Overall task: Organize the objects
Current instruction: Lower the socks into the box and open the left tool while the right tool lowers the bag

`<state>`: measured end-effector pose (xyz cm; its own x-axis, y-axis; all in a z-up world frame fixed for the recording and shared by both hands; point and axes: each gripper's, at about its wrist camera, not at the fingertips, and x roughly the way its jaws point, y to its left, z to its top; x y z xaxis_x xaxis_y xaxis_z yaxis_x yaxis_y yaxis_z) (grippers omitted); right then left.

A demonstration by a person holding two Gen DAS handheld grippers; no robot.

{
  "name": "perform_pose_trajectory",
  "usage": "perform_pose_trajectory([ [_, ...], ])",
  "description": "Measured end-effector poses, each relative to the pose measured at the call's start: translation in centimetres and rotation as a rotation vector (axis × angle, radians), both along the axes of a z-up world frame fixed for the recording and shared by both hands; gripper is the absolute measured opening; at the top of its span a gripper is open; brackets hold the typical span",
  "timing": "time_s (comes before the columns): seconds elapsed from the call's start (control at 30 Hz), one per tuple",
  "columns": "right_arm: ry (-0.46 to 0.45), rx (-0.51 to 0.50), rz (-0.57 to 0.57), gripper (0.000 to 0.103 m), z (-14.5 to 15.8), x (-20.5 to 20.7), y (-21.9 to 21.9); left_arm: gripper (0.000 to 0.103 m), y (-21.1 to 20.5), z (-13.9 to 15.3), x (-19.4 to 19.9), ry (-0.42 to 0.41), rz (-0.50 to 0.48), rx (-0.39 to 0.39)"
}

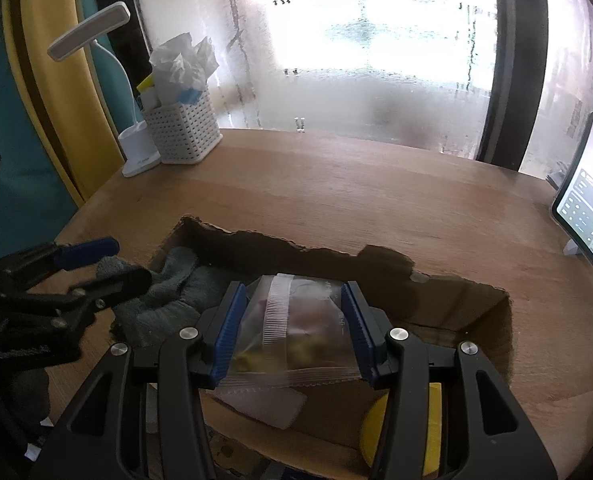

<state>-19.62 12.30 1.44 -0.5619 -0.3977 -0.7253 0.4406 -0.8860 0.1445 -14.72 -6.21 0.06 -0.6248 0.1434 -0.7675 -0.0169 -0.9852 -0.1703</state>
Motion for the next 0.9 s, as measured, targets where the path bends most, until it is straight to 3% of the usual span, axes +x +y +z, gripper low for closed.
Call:
perform_pose_trajectory([
  [0.23,0.006,0.013,0.004,0.052,0.0,-0.3,-1.6,0.069,0.1,-3.8,-1.4,-0.085,-0.002,-0.050],
  [0.33,0.007,0.018,0.006,0.052,-0.1,-0.5,-2.1,0.071,-0.3,-4.6,-1.7,-0.103,0.012,-0.031],
  [0.9,-0.046,0.078,-0.013,0.053,-2.6,-0.8,-3.5,0.071,-0.8,-1.6,0.0,-0.013,0.011,0.033],
])
